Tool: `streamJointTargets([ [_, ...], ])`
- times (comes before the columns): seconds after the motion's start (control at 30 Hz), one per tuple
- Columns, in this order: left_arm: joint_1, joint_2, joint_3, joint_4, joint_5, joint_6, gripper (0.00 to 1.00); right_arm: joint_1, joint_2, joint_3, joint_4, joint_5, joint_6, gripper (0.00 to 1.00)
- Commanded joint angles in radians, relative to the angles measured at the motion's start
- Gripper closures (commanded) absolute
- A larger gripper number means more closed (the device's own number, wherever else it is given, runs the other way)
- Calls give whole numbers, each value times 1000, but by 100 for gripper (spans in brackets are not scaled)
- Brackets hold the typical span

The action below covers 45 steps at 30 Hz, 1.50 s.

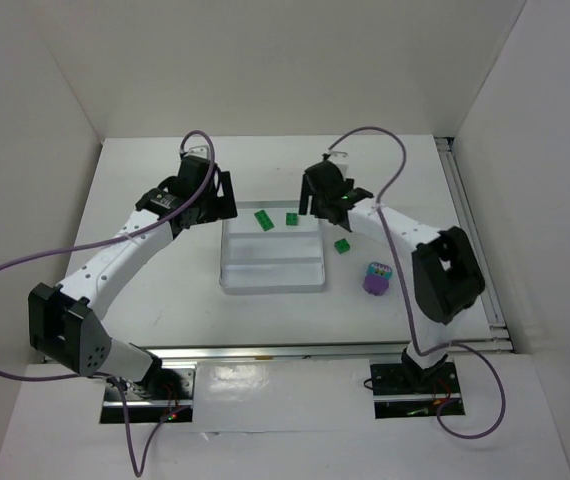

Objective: Sort the legos into containers by color

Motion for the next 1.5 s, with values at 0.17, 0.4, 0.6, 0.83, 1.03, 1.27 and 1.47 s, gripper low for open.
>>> streamJointTargets([
  [0.17,-13,32,25,24,5,18,0,-148,-224,-233,-16,-34,-46,15],
  [0.4,-22,53,34,24,14,18,0,-148,-248,-310,-49,-80,-131,13],
  [0.6,-22,53,34,24,14,29,0,-148,-158,-287,-40,-195,-221,13],
  [0.83,-32,63,43,24,14,29,0,-148,-97,-287,-5,-170,-221,22],
  [1.03,-32,72,52,24,14,29,0,-148,-55,-296,38,-158,-203,30],
  [1.27,-32,81,62,24,14,29,0,-148,-11,-276,61,-167,-192,41],
  [1.47,-41,81,62,24,5,29,0,-148,-75,-276,63,-68,-168,60],
])
